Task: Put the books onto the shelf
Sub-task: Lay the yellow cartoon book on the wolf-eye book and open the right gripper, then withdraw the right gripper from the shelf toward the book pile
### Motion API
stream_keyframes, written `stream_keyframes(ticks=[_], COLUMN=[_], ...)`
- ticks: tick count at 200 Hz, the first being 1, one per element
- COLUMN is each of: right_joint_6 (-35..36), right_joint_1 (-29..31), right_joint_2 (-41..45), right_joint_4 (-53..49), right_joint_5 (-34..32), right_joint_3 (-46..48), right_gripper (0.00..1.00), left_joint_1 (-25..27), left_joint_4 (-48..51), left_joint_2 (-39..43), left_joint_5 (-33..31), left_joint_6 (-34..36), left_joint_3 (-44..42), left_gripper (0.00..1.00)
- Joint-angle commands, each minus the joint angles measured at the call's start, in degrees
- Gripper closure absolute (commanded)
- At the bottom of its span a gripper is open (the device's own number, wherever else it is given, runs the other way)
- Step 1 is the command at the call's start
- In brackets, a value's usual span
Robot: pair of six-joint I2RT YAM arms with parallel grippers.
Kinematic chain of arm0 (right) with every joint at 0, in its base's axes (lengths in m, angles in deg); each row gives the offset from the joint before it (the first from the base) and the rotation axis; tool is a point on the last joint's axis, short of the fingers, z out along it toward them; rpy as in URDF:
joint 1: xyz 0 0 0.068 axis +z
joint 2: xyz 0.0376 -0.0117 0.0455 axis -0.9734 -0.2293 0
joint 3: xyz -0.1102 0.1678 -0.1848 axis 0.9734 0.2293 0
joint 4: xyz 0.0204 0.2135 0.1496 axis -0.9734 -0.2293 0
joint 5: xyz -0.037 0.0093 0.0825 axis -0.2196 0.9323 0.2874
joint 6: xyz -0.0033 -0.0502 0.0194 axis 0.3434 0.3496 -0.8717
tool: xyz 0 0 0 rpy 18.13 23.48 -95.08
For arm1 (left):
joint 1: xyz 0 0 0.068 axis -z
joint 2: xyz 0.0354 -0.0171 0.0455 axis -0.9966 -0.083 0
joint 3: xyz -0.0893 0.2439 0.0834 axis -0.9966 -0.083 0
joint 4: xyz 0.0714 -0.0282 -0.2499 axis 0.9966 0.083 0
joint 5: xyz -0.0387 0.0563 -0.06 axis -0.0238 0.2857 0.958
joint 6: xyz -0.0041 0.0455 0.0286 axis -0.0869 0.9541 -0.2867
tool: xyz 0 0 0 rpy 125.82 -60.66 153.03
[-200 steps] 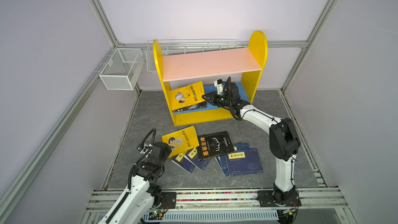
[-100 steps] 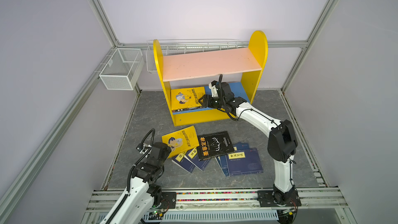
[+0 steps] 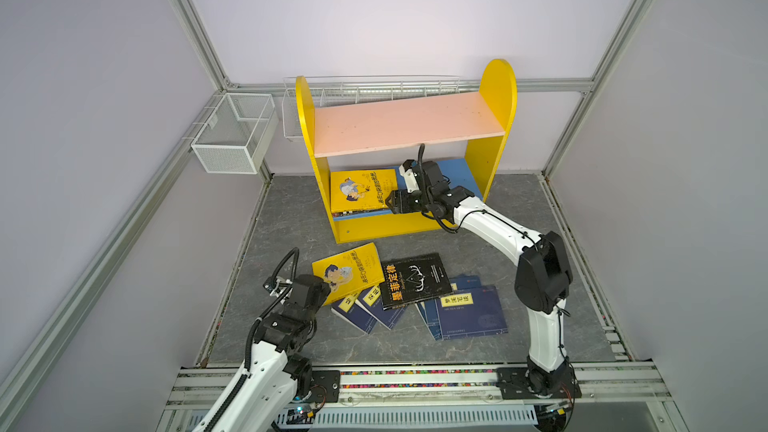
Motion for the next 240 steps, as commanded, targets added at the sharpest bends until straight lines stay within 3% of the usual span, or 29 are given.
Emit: stream_keyframes(ticks=[1, 75, 160, 240], right_joint_6=[5.79, 12.23, 19.73, 20.22], right_joint_1=[0.33, 0.30, 0.27, 0.37], right_joint_2=[3.42, -1.44, -5.74, -7.93], right_joint_4=[0.81, -3.89, -8.27, -9.54], right_joint_5=[2.85, 0.23, 1.98, 4.41], right_joint_3=[2.54, -1.15, -7.75, -11.46], right_gripper=[0.26, 0.30, 0.38, 0.57], left_joint_1=[-0.23, -0.29, -0.22, -0.28], left_joint_4=[0.15, 0.27, 0.58, 0.40], left_joint_2=[-0.21, -0.38, -0.53, -0.71], left_joint_5=[-0.75, -0.71, -0.92, -0.83], left_joint_6=[0.63, 0.60, 0.30, 0.22], left_joint_3=[0.67, 0.75, 0.85, 0.74], left_gripper=[0.10, 0.10, 0.10, 0.10])
